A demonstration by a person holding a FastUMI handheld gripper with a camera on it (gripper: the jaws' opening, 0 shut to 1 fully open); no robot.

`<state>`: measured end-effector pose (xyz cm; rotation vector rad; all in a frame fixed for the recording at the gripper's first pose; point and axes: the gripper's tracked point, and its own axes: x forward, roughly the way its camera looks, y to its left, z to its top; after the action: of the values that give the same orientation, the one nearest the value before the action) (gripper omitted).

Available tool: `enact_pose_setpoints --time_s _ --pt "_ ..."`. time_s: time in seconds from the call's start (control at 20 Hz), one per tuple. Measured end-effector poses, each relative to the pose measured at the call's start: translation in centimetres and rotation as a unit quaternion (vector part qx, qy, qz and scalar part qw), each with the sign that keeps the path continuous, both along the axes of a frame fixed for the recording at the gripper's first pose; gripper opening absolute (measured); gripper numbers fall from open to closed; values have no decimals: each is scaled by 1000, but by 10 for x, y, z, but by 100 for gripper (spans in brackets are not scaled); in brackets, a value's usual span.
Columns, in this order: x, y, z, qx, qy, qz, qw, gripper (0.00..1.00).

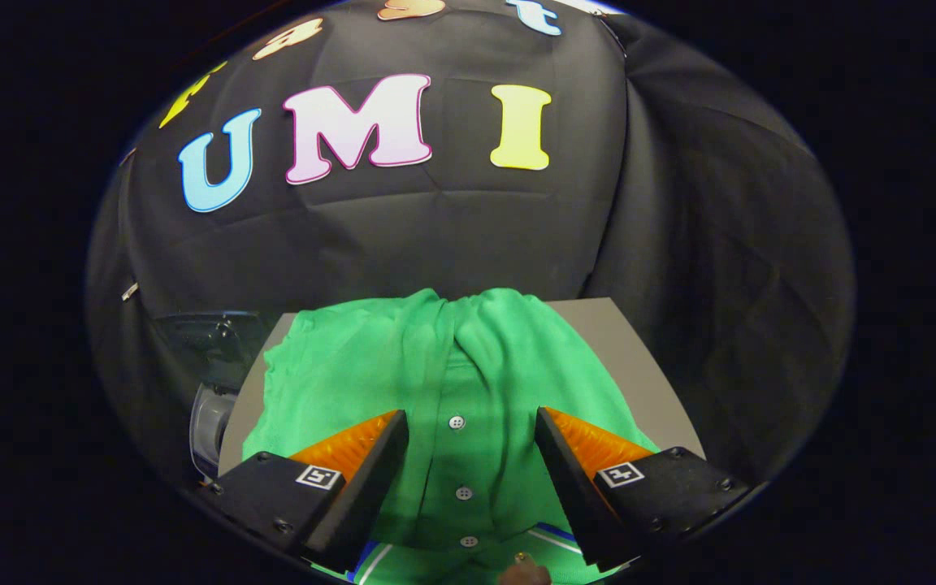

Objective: Put the clothes into the washing machine and then close the washing machine lid.

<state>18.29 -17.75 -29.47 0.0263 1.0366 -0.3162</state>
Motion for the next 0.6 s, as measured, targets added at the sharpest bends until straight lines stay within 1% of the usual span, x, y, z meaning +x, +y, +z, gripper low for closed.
enact_pose_setpoints --time_s 0.25,0.35,0.4,0.55,0.6 --pt "0 1 0 11 9 -4 1000 99" --pt "-1 1 0 11 17 -1 1000 99" --pt "1 3 0 14 20 5 1000 98" --pt "3 13 -1 18 28 27 999 55" --pt "4 13 3 13 28 28 999 38"
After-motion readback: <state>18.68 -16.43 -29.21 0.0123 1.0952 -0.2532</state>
